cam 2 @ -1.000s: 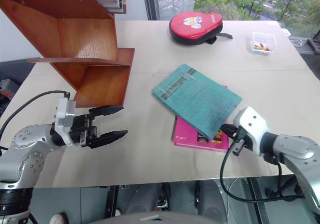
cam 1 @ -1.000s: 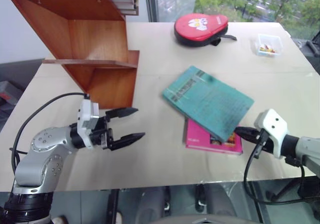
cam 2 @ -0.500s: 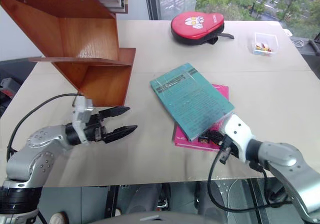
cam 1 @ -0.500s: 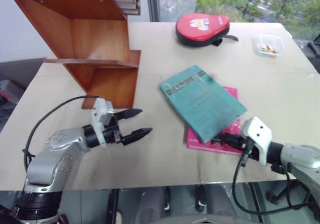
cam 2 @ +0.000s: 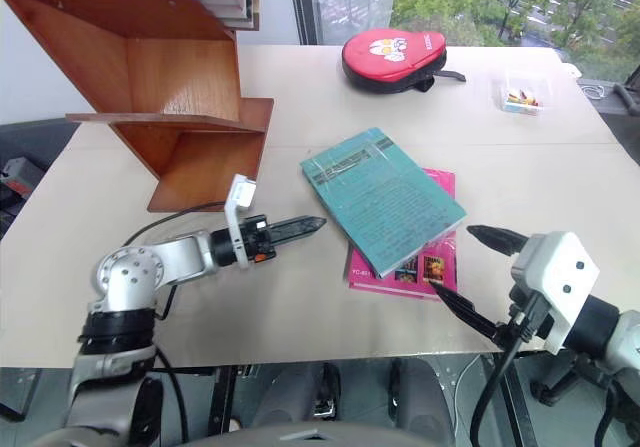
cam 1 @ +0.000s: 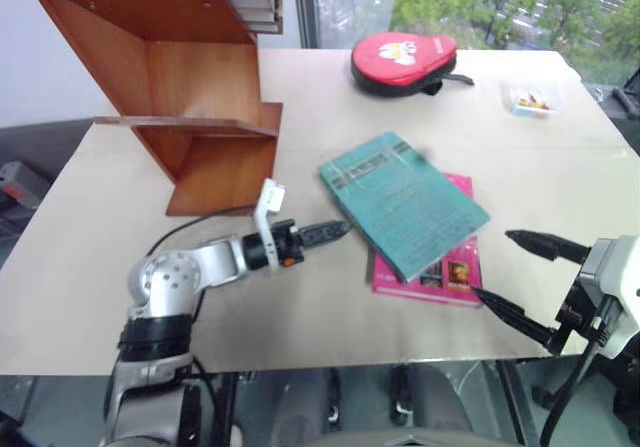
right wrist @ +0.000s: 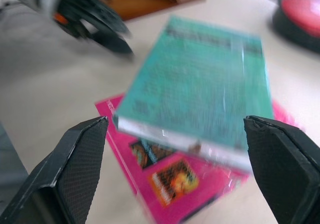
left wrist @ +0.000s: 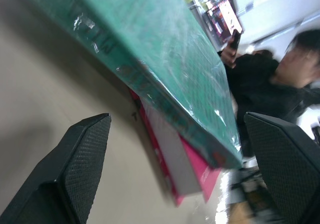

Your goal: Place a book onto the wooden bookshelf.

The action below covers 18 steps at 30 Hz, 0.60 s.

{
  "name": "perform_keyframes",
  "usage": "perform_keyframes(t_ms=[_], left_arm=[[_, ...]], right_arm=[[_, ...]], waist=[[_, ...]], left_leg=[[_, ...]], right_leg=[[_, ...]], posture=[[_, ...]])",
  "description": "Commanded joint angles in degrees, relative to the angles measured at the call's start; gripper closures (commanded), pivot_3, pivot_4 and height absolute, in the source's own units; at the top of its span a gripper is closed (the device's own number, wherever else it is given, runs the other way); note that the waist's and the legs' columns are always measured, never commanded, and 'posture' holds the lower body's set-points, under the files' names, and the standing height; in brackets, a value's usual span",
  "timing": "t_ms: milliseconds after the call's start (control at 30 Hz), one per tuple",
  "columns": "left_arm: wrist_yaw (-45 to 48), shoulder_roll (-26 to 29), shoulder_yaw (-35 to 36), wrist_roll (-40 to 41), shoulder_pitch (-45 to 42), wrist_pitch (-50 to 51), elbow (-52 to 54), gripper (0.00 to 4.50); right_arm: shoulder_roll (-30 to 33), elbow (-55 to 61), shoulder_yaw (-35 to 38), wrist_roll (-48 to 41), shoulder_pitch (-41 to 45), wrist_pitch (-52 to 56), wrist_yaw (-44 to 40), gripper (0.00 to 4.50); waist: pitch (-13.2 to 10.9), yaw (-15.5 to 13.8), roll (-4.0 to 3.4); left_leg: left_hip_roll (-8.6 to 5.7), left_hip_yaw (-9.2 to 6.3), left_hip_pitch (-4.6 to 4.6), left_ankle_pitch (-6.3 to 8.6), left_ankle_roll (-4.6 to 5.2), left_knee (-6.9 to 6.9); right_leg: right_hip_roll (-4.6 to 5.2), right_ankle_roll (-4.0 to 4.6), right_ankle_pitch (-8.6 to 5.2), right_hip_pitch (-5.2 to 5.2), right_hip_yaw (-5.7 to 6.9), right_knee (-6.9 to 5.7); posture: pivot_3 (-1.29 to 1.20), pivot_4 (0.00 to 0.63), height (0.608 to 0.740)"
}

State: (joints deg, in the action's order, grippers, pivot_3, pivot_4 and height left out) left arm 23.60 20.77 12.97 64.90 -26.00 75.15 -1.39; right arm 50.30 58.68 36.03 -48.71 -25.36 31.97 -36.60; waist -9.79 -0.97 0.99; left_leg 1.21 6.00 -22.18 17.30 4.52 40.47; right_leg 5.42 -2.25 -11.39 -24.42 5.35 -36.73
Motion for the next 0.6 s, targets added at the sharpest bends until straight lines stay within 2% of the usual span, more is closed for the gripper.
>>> perform_keyframes(t_ms=[33, 233, 433, 533, 600], left_arm=[[-9.82, -6.58, 5.72, 5.09, -5.35, 2.41, -7.51, 0.0], [-18.09, -14.93, 8.82, 4.51, -9.55, 2.22, -14.46, 0.0], [-20.22, -18.34, 10.35, 3.97, -10.82, 2.11, -16.93, 0.0], [-20.09, -18.74, 11.08, 4.26, -11.08, 2.53, -17.59, 0.81], [-20.05, -18.74, 11.47, 4.36, -11.01, 2.84, -17.43, 1.75]], right_arm=[[5.95, 1.32, 2.45, -6.44, -0.75, -5.99, 7.49, 0.05], [14.76, 1.32, 0.71, -9.78, -2.55, -11.34, 15.38, 0.05], [20.06, 1.32, -0.27, -11.4, -3.61, -14.26, 20.12, 0.05], [21.6, 1.32, -1.05, -11.41, -4.14, -15.46, 21.62, 0.0], [22.19, 1.32, -1.64, -11.1, -4.39, -16.08, 22.29, 0.0]], waist=[[-0.02, -0.01, 0.08], [-0.07, -0.02, 0.31], [-0.07, -0.38, 0.35], [-0.06, -0.51, 0.36], [-0.06, -0.52, 0.36]], left_leg=[[-0.01, 0.0, -0.01, 0.0, 0.0, 0.0], [-0.05, -0.01, 0.0, -0.01, 0.01, 0.0], [-0.05, -0.05, -0.05, 0.0, 0.01, 0.0], [-0.05, -0.07, -0.08, 0.0, 0.01, 0.0], [-0.05, -0.07, -0.08, 0.0, 0.01, 0.0]], right_leg=[[0.03, 0.01, 0.01, 0.0, 0.0, 0.0], [0.07, 0.12, 0.07, 0.05, 0.01, 0.04], [0.09, 0.16, 0.09, 0.06, 0.06, 0.1], [0.09, 0.16, 0.09, 0.05, 0.08, 0.12], [0.09, 0.13, 0.07, 0.05, 0.08, 0.12]], posture=[[0.0, 0.15, 0.74], [0.0, 0.15, 0.74], [0.0, 0.15, 0.74], [0.0, 0.15, 0.74], [0.0, 0.15, 0.74]])
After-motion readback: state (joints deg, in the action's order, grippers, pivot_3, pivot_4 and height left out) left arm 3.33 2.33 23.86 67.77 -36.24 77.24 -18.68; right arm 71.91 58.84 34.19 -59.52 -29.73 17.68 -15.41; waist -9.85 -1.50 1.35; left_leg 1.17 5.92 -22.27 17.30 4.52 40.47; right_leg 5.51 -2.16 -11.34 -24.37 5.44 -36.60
